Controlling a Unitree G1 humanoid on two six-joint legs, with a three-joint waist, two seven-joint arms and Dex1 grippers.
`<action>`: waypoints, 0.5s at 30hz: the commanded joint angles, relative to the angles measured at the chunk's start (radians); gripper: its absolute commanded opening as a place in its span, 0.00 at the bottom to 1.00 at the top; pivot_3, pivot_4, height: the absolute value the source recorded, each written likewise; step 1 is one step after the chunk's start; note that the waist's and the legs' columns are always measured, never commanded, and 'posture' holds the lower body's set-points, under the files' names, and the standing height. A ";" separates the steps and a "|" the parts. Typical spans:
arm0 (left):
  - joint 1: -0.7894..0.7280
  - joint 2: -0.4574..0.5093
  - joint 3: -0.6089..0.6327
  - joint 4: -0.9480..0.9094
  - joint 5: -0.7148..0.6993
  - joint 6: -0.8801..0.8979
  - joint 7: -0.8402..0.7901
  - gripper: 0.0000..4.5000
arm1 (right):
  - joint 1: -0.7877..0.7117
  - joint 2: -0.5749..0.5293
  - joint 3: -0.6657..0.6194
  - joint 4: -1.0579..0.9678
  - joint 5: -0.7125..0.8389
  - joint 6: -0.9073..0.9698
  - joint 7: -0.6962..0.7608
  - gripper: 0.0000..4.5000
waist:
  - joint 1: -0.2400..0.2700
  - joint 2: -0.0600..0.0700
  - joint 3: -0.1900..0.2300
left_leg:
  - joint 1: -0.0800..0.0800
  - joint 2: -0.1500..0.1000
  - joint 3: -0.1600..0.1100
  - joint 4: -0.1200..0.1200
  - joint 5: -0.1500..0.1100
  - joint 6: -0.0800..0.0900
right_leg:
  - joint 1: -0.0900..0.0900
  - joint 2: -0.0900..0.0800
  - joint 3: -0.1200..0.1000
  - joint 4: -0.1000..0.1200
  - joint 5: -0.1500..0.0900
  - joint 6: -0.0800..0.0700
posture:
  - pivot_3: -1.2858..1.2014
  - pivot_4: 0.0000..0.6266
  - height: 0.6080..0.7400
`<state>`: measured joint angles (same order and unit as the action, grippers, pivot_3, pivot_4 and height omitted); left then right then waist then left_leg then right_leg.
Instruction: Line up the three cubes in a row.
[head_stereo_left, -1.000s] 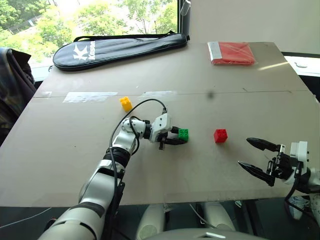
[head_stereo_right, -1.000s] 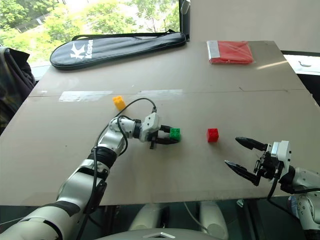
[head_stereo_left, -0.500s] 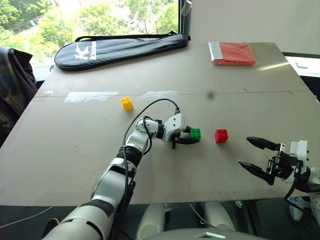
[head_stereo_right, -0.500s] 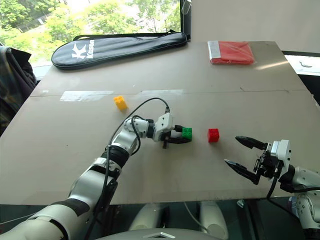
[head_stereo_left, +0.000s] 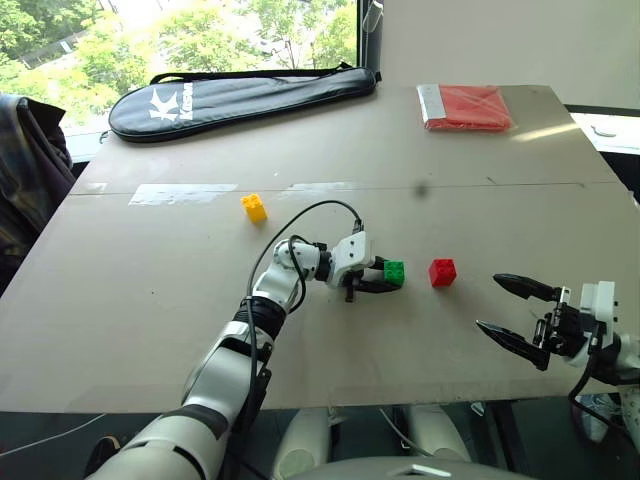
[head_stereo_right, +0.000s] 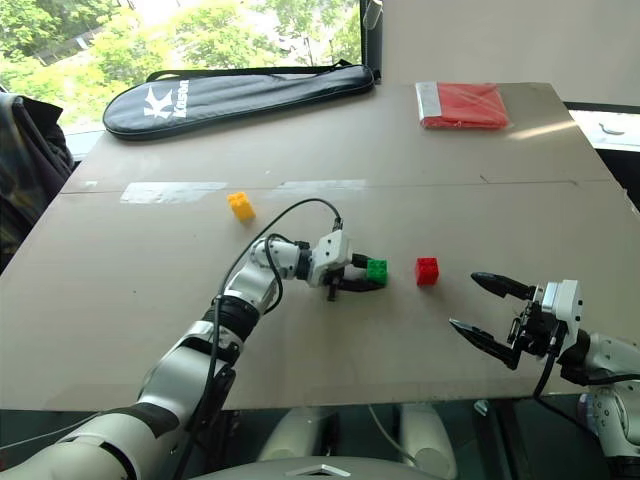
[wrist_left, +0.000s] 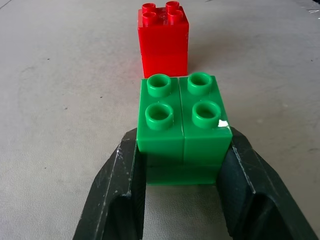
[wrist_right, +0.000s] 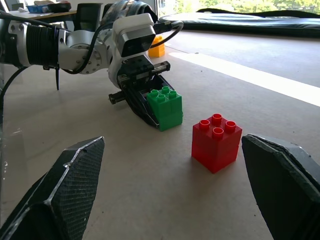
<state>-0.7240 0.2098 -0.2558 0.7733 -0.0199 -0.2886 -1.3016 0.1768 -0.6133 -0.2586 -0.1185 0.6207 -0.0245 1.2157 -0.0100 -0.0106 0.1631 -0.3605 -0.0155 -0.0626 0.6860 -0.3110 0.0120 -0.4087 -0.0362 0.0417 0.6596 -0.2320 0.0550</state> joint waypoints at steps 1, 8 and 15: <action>0.046 -0.005 -0.048 -0.011 0.026 0.031 -0.012 0.29 | -0.010 -0.002 -0.020 -0.012 0.005 -0.017 0.004 1.00 | 0.000 0.000 0.000 | 0.000 0.000 0.000 0.000 0.000 0.000 | 0.000 0.000 0.000 0.000 0.000 0.000 | 0.52 0.24 1.00; 0.063 -0.005 -0.055 -0.040 0.034 0.063 0.019 0.29 | -0.016 0.000 -0.015 -0.016 -0.002 -0.017 -0.002 1.00 | 0.000 0.002 -0.001 | 0.001 0.000 0.000 0.000 0.000 0.000 | 0.000 0.000 0.000 0.000 0.000 0.000 | 0.52 0.24 1.00; 0.062 -0.007 -0.063 -0.033 0.052 0.065 0.075 0.29 | -0.013 0.001 -0.015 -0.022 -0.004 -0.015 -0.002 1.00 | 0.003 0.002 -0.002 | 0.004 0.000 0.000 0.000 0.000 0.000 | 0.005 0.000 -0.001 -0.001 0.000 0.000 | 0.52 0.24 1.00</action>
<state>-0.6903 0.2091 -0.2786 0.7091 -0.0111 -0.2384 -1.2465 0.1684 -0.6132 -0.2578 -0.1151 0.6055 -0.0271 1.2138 -0.0068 -0.0081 0.1614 -0.3558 -0.0156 -0.0628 0.6860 -0.3110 0.0121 -0.4030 -0.0363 0.0412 0.6583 -0.2320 0.0552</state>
